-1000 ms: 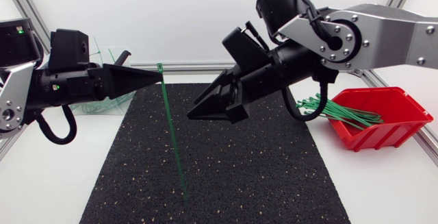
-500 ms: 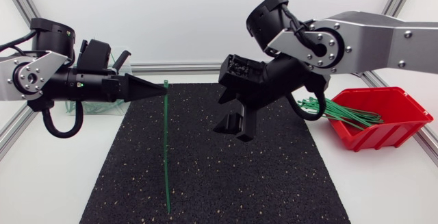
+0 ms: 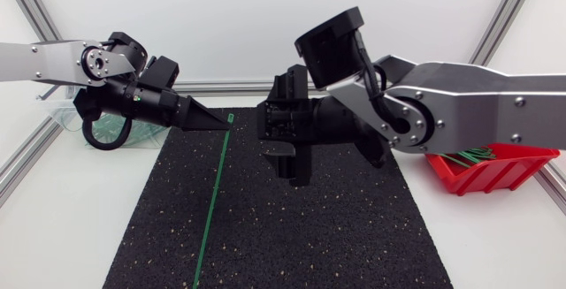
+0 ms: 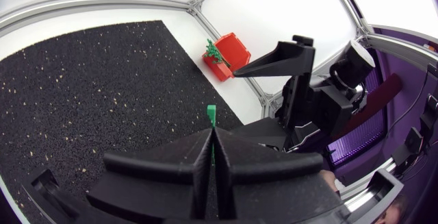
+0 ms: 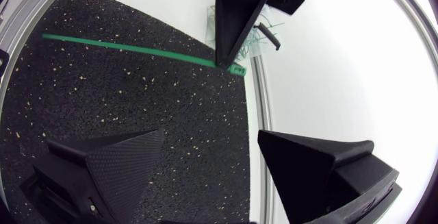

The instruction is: Take a green cable tie from the red box, thread the tail through the head to close it, then place it in the transparent bin on the left.

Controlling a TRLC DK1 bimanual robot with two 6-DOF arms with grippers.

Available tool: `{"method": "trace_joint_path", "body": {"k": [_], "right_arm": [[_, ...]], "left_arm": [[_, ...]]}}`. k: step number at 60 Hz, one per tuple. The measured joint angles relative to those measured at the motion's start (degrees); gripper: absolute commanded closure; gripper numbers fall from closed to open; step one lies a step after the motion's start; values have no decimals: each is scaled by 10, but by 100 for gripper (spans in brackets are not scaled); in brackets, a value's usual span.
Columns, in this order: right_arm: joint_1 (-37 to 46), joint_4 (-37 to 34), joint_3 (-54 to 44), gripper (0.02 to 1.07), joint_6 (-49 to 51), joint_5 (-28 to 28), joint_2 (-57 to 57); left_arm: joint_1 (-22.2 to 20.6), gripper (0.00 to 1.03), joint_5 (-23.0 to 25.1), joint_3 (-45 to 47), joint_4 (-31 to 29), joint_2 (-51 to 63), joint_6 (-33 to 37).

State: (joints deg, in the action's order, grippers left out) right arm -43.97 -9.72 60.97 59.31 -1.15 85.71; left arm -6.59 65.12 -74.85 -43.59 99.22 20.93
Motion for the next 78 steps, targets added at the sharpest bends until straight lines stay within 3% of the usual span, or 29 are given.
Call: {"method": "trace_joint_path", "body": {"k": [14,28,34,44,58,78], "right_arm": [[-60,103,-55,7,97,43,1],[-108,204,-97,8,173,87,28],[-130,246,-116,13,203,103,43],[-153,280,-135,18,249,119,60],[-178,328,-160,49,299,126,74],[-229,382,-169,50,336,130,118]], "left_arm": [[0,100,11,-83,-171,70,118],[-3,100,19,-140,-256,106,167],[-8,100,19,-148,-287,115,182],[-10,100,19,-149,-301,115,193],[-12,100,19,-152,-316,124,197],[-12,100,19,-159,-332,144,198]]}}
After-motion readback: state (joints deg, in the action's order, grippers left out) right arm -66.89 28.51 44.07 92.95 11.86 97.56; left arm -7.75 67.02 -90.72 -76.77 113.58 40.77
